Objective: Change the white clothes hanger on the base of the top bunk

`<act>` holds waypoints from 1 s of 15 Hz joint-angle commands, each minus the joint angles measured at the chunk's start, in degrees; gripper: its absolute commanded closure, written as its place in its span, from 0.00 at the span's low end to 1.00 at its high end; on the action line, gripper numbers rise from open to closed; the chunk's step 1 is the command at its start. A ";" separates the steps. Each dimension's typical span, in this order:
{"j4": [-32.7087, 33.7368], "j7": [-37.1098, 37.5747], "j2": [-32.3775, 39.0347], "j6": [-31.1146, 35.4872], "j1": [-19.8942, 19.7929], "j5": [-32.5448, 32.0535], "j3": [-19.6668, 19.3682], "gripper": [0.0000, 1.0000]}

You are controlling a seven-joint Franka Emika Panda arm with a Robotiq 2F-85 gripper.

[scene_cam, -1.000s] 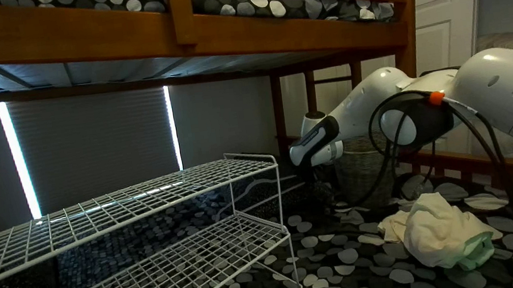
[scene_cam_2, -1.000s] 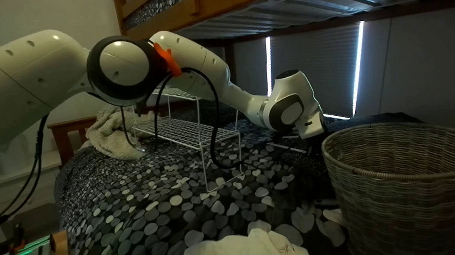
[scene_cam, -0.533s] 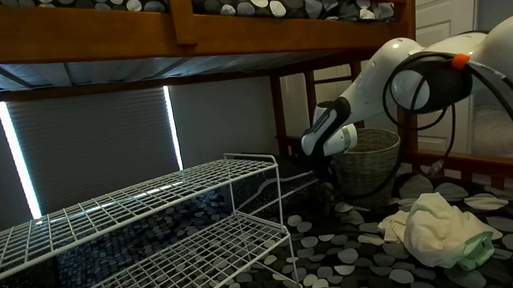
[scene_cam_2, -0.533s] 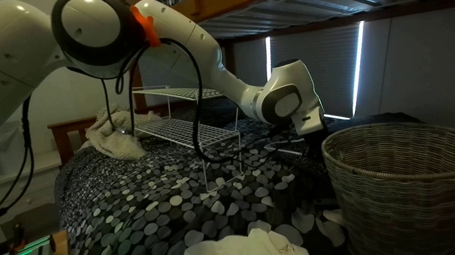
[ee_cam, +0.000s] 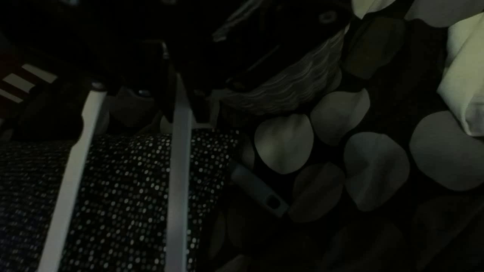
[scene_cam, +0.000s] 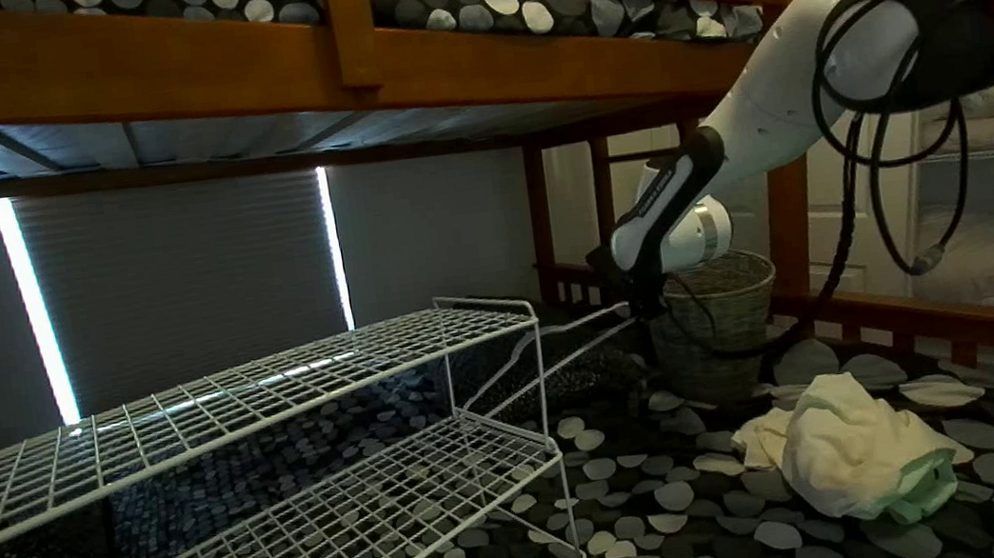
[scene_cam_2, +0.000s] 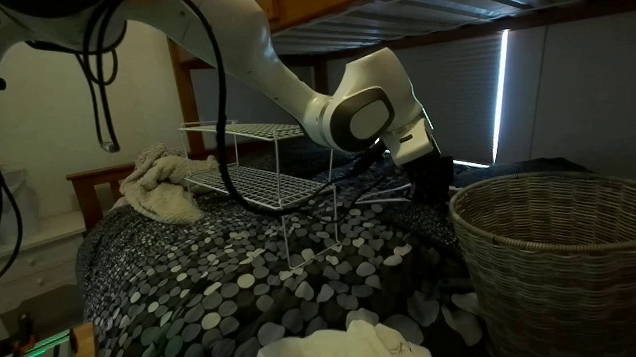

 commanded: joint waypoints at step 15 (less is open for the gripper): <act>-27.42 3.58 -30.26 19.45 10.17 -25.17 -20.63 0.97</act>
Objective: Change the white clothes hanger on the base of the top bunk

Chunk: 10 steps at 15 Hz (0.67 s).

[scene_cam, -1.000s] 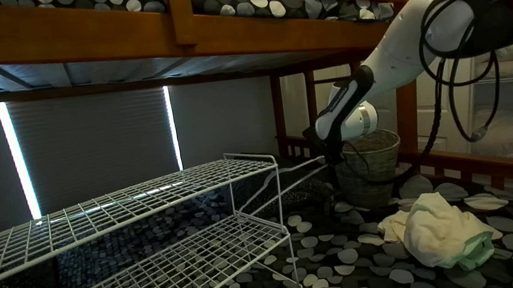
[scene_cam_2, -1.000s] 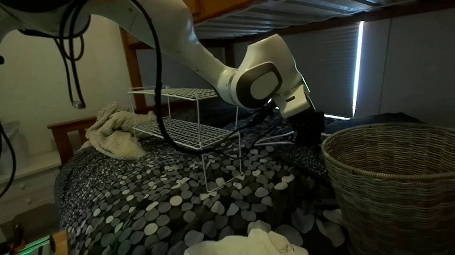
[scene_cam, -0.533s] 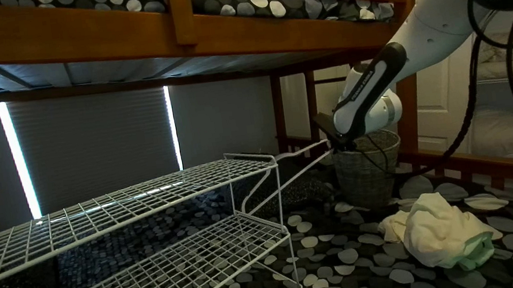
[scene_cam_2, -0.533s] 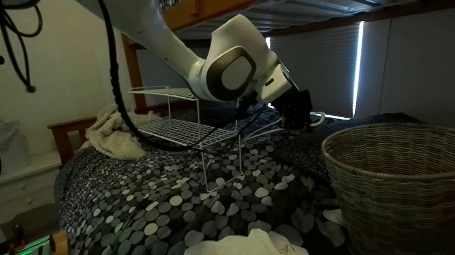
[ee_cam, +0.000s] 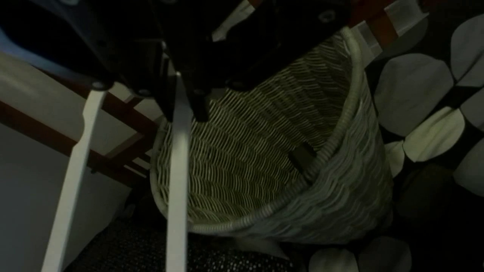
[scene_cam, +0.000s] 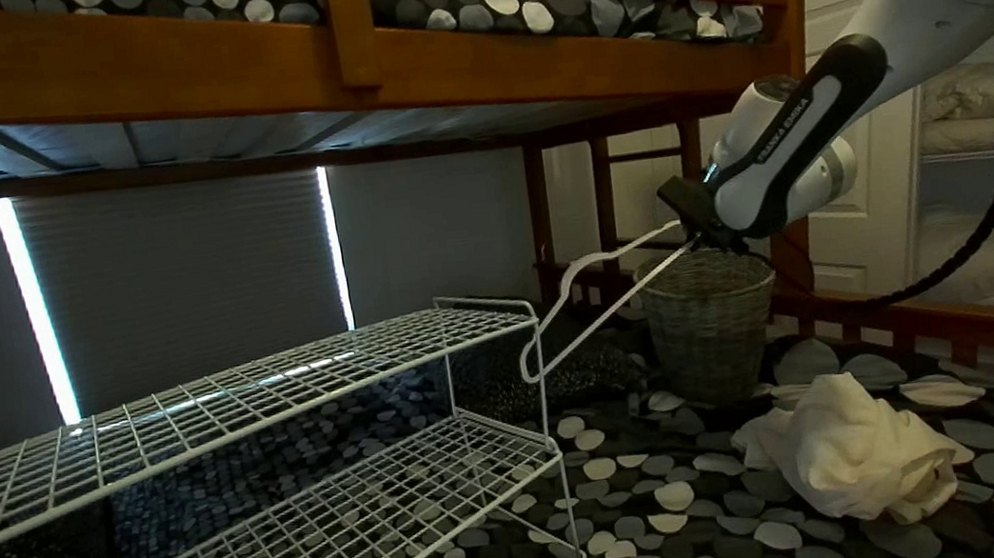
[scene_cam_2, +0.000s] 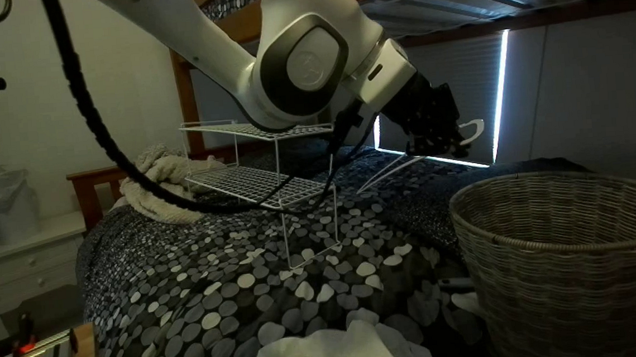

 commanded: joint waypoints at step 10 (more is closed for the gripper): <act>-18.23 13.61 -25.38 -0.22 -11.21 -18.69 4.90 0.97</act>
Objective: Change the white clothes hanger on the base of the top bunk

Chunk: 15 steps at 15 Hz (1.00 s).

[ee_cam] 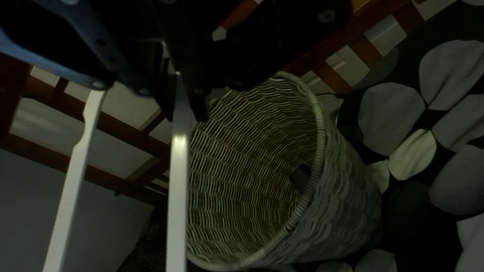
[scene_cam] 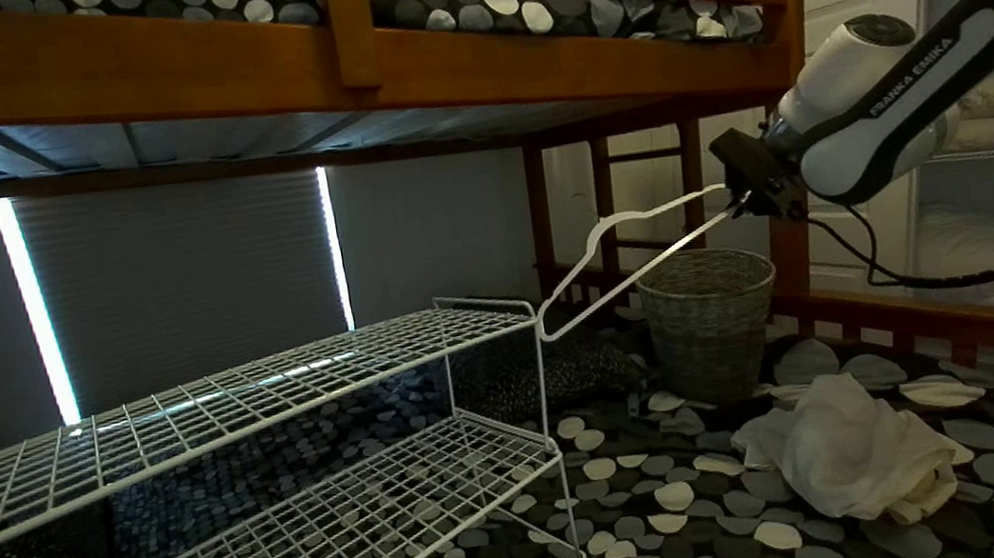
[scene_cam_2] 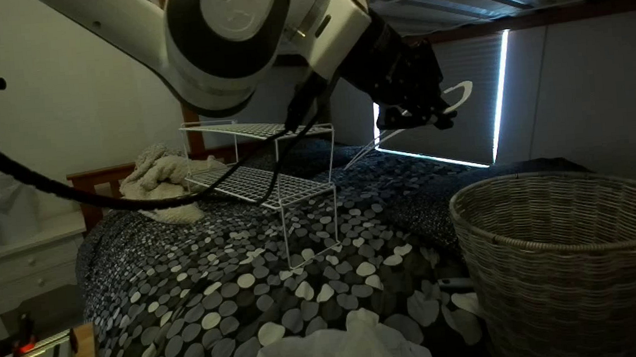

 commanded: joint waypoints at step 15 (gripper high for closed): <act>-20.46 0.46 -28.39 4.86 -13.20 5.82 9.08 0.88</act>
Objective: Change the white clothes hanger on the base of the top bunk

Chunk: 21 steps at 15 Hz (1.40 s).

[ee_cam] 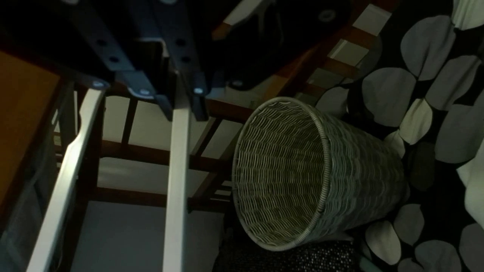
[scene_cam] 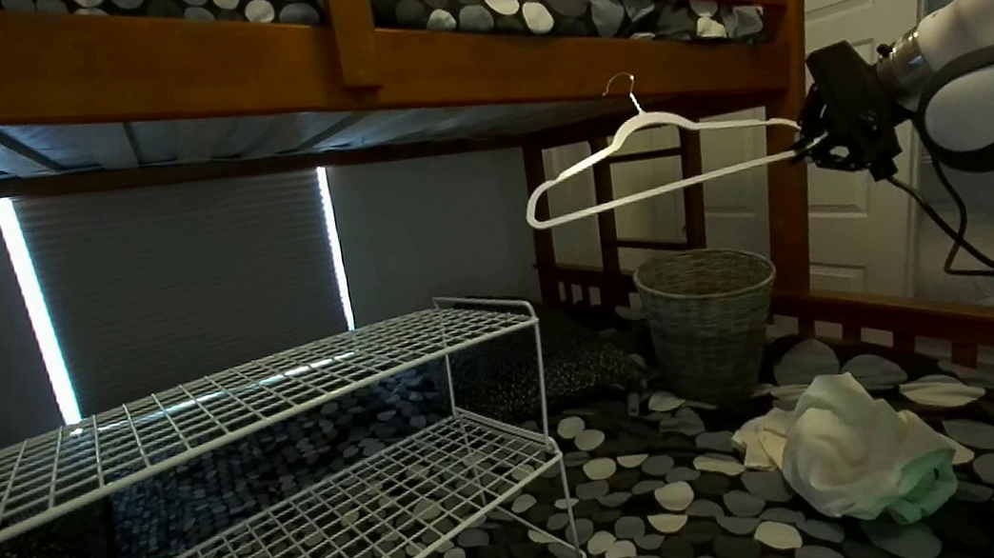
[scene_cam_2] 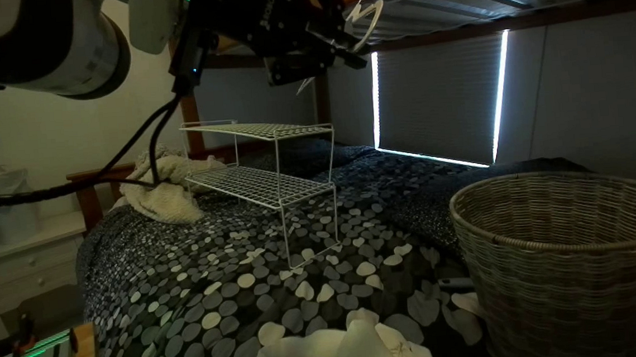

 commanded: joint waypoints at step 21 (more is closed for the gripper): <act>5.21 -30.21 0.73 0.35 8.90 34.73 2.77 0.97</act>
